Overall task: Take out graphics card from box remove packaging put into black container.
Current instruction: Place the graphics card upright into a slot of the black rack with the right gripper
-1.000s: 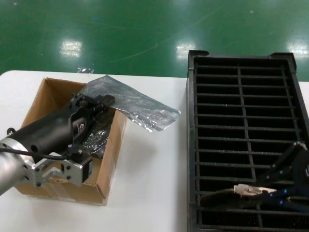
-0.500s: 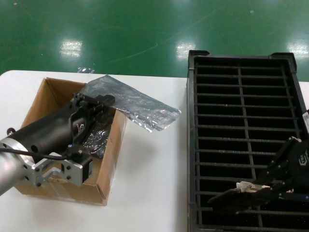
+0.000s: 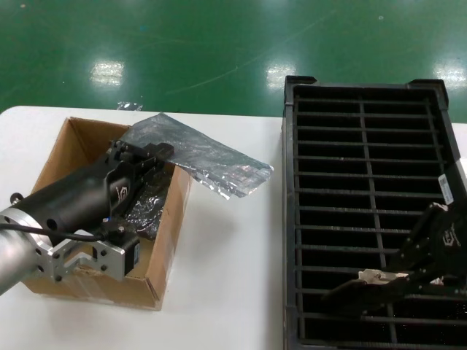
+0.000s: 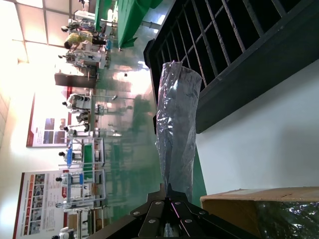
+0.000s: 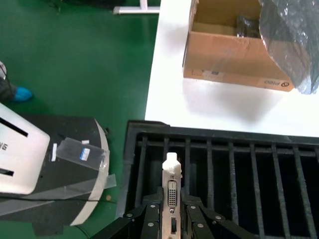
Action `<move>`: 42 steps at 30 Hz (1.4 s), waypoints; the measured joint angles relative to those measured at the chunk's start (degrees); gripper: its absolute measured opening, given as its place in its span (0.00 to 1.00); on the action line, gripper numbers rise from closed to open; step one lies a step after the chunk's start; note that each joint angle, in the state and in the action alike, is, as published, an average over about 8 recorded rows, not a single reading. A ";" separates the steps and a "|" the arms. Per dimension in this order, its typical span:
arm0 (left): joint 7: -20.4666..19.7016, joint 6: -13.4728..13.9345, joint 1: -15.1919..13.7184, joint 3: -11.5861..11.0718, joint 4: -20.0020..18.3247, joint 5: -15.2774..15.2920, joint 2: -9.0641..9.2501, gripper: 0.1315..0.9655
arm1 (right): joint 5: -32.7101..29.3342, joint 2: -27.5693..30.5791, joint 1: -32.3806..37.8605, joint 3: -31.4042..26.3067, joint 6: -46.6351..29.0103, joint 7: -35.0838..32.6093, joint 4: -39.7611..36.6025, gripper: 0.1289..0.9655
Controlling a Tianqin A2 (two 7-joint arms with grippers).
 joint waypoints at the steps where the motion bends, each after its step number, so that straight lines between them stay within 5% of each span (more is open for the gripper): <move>1: 0.00 0.00 0.00 0.00 0.00 0.00 0.00 0.01 | -0.43 -0.17 -0.04 -0.02 0.00 -0.12 -0.12 0.07; 34: 0.00 0.00 0.00 0.00 0.00 0.00 0.00 0.01 | -7.66 -8.88 -2.01 -0.62 0.03 -5.26 -6.24 0.07; 42: 0.00 0.00 0.00 0.00 0.00 0.00 0.00 0.01 | -8.29 -9.66 -2.20 0.68 0.03 -5.95 -6.18 0.15</move>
